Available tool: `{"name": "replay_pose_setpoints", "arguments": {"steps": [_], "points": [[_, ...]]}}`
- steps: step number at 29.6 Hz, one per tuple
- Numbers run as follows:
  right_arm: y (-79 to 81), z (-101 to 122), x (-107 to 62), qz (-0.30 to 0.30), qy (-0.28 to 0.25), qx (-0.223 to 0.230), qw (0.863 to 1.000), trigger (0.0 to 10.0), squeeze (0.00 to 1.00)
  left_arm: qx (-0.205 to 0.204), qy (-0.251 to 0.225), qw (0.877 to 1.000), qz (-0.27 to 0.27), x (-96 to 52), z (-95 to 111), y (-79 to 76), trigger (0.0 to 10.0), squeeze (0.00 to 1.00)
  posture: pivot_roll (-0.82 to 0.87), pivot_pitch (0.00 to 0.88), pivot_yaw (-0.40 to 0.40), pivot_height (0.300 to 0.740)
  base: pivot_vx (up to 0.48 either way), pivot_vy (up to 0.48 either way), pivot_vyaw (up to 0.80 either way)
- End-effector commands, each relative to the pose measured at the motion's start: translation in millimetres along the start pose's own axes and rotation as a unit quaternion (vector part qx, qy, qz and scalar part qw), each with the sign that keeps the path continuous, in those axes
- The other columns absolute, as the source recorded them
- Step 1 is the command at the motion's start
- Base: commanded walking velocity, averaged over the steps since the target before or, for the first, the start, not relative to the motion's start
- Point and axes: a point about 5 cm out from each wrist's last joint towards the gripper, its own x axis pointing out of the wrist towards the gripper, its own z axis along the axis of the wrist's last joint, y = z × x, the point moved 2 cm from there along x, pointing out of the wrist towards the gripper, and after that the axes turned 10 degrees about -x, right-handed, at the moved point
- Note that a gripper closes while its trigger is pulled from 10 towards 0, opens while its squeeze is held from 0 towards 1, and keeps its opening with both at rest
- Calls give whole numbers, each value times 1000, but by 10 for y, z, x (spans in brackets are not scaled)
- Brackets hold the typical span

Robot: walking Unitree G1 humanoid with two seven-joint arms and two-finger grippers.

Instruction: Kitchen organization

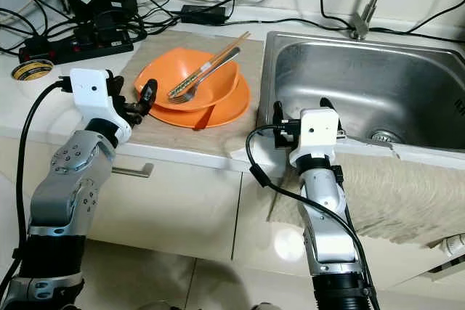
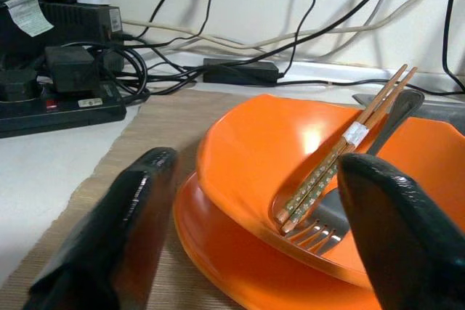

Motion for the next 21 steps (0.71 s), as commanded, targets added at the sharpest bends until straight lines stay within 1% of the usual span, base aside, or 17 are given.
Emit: {"name": "replay_pose_setpoints", "arguments": {"steps": [1,2,3,5,6,11,12,17,18,19,20,21], "points": [[-22,-15,-6,-6,0,1,1000,10000,0,6,-11,1000,-5,8,59,-25,10000,1000,18,0,27,740,0,0,0],[-20,-13,-6,-6,0,1,1000,10000,0,6,-9,1000,-8,10,55,-34,10000,1000,17,0,28,740,0,0,0],[-19,-5,-7,-6,-1,2,1000,10000,0,11,2,1000,-14,27,39,-56,10000,341,17,0,29,740,0,0,0],[-17,-2,-7,-6,-1,2,1000,10000,0,13,7,1000,-9,44,34,-47,10000,341,15,0,32,740,0,0,0],[-14,10,-9,-6,-3,3,1000,10000,0,13,9,1000,-5,76,48,-27,10000,0,13,0,34,740,0,0,0],[-14,11,-15,-8,-3,3,1000,10000,0,14,7,1000,-6,113,85,-9,10000,0,12,0,39,740,0,0,0],[-12,4,-19,-8,-2,2,1000,10000,0,17,0,1000,-11,135,127,-24,10000,0,10,0,41,740,0,0,0],[-3,-4,-22,-9,-2,2,1000,10000,0,18,-8,999,-34,143,186,-122,10000,0,10,0,46,740,0,0,0],[-4,-6,-23,-10,-2,2,1000,10000,0,22,-16,999,-43,136,207,-179,10000,0,10,0,46,740,0,0,0],[-4,-6,-23,-10,-2,2,1000,10000,0,22,-16,999,-43,136,207,-179,10000,0,10,0,46,740,0,0,0],[-5,-7,-21,-11,-2,1,1000,10000,0,27,-22,998,-54,126,220,-237,10000,0,9,0,47,740,0,0,0],[-6,-7,-21,-11,-3,1,1000,10000,0,27,-23,998,-60,121,222,-261,10000,0,10,0,47,740,0,0,0]]}}
